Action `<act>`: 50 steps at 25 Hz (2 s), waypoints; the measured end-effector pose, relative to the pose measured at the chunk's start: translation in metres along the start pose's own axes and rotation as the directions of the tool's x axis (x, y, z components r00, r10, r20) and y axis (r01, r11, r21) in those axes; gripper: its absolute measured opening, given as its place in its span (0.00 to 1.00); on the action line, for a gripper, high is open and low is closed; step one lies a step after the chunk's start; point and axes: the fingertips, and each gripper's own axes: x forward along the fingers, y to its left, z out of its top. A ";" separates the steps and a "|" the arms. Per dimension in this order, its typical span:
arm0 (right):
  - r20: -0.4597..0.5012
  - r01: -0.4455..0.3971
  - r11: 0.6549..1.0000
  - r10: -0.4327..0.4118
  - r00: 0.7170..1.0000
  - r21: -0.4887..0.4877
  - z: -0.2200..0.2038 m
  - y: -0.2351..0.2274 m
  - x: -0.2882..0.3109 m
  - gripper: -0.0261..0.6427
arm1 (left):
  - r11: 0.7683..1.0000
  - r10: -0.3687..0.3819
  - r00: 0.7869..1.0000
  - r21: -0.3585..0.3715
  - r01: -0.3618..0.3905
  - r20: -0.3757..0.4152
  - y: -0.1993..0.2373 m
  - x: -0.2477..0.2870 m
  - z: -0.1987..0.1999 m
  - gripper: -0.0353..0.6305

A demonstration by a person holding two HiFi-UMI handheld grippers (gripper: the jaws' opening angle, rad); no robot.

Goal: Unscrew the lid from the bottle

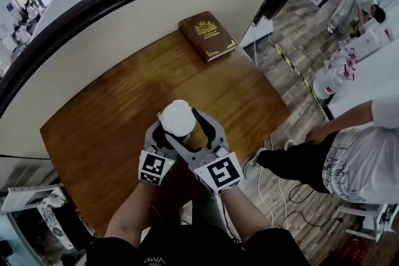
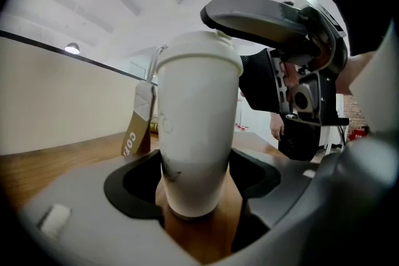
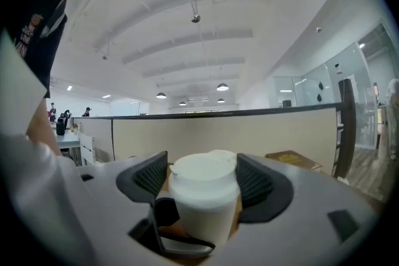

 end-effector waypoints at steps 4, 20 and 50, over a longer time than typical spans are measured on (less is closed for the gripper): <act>-0.003 -0.027 0.999 0.027 1.000 0.018 0.000 -0.004 0.001 0.54 | 1.000 -0.022 1.000 0.015 0.022 -0.004 0.000 0.000 0.000 0.56; 0.034 -0.152 0.988 0.153 0.988 -0.038 0.002 0.002 0.004 0.54 | 0.999 -0.030 1.000 0.035 0.030 -0.006 -0.001 0.000 0.001 0.56; 0.084 -0.011 1.000 0.009 0.996 0.029 0.046 -0.018 -0.007 0.54 | 0.999 -0.043 0.999 0.002 0.043 -0.031 0.000 0.001 -0.003 0.56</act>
